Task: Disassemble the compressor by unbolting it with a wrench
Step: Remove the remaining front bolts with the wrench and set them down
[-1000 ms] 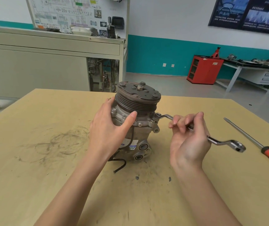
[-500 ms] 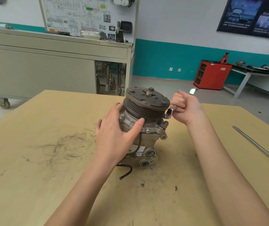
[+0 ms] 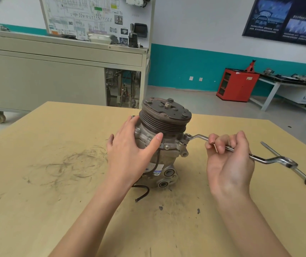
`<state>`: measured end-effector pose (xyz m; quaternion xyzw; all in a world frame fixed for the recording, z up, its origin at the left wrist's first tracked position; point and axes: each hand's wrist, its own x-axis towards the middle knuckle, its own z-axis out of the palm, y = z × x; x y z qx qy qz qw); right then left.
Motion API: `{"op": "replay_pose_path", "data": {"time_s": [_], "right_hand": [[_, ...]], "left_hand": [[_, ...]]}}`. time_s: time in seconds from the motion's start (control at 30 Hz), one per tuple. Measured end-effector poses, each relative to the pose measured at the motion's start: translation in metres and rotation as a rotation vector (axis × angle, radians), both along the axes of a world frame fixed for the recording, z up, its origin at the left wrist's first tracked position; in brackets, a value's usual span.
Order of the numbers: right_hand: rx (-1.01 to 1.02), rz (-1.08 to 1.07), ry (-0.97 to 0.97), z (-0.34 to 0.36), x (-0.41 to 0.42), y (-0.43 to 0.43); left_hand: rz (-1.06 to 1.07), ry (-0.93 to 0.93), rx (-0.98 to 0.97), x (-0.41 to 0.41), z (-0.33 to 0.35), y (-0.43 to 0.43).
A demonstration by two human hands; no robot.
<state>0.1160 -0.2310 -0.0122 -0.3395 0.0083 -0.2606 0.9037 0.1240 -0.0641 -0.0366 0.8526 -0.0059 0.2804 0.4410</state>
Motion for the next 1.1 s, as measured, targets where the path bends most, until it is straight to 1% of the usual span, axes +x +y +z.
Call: {"op": "replay_pose_path", "data": {"time_s": [0.07, 0.13, 0.2, 0.3, 0.33, 0.37, 0.47, 0.5, 0.53, 0.57, 0.6, 0.63, 0.67, 0.73, 0.77, 0.9, 1.03, 1.1], "right_hand": [[-0.010, -0.004, -0.033, -0.005, -0.001, 0.002], [0.036, 0.049, -0.043, -0.008, 0.008, -0.004], [0.127, 0.181, -0.011, -0.005, 0.028, -0.016], [0.287, 0.453, 0.103, 0.004, 0.076, -0.020], [0.273, 0.551, 0.153, 0.007, 0.091, -0.016], [0.205, 0.632, 0.210, 0.009, 0.104, -0.010], [-0.145, 0.796, 0.300, 0.008, 0.128, 0.002], [-0.198, 0.819, 0.304, 0.010, 0.131, 0.000], [-0.169, 0.841, 0.303, 0.014, 0.131, -0.006], [-0.053, 0.850, 0.290, 0.019, 0.128, -0.013], [0.081, 0.807, 0.276, 0.025, 0.125, -0.020], [0.178, 0.706, 0.269, 0.029, 0.118, -0.028], [0.215, 0.576, 0.257, 0.031, 0.108, -0.035], [0.172, 0.342, 0.211, 0.033, 0.081, -0.040], [0.141, 0.272, 0.179, 0.033, 0.066, -0.038], [0.113, 0.146, 0.068, 0.029, 0.021, -0.019], [0.097, 0.086, 0.063, 0.019, 0.000, 0.002], [0.070, 0.060, 0.024, 0.013, -0.010, 0.007]], "left_hand": [[0.002, -0.004, -0.001, 0.000, 0.000, 0.000], [-0.007, -0.008, -0.013, 0.000, 0.000, 0.000], [-0.011, -0.011, -0.017, 0.001, 0.001, 0.000], [-0.020, -0.014, -0.017, 0.001, 0.001, 0.001], [-0.018, -0.016, -0.016, 0.001, 0.001, 0.001], [-0.014, -0.014, -0.011, 0.002, 0.001, 0.001], [-0.006, -0.009, 0.014, 0.000, 0.001, 0.001], [-0.002, -0.010, 0.017, -0.001, 0.001, 0.001], [0.004, -0.009, 0.018, -0.001, 0.001, 0.000], [0.010, -0.007, 0.019, -0.001, 0.000, 0.000], [0.014, -0.005, 0.023, -0.001, 0.000, 0.000], [0.014, -0.003, 0.028, -0.001, 0.000, 0.000], [0.012, -0.001, 0.033, 0.000, 0.000, 0.000], [0.016, 0.001, 0.040, 0.000, -0.001, -0.001], [0.021, 0.002, 0.042, 0.001, -0.001, -0.001], [0.027, 0.001, 0.031, 0.000, 0.000, -0.002], [0.026, 0.012, 0.031, 0.000, 0.000, -0.001], [0.026, 0.010, 0.034, 0.000, 0.000, -0.001]]}}
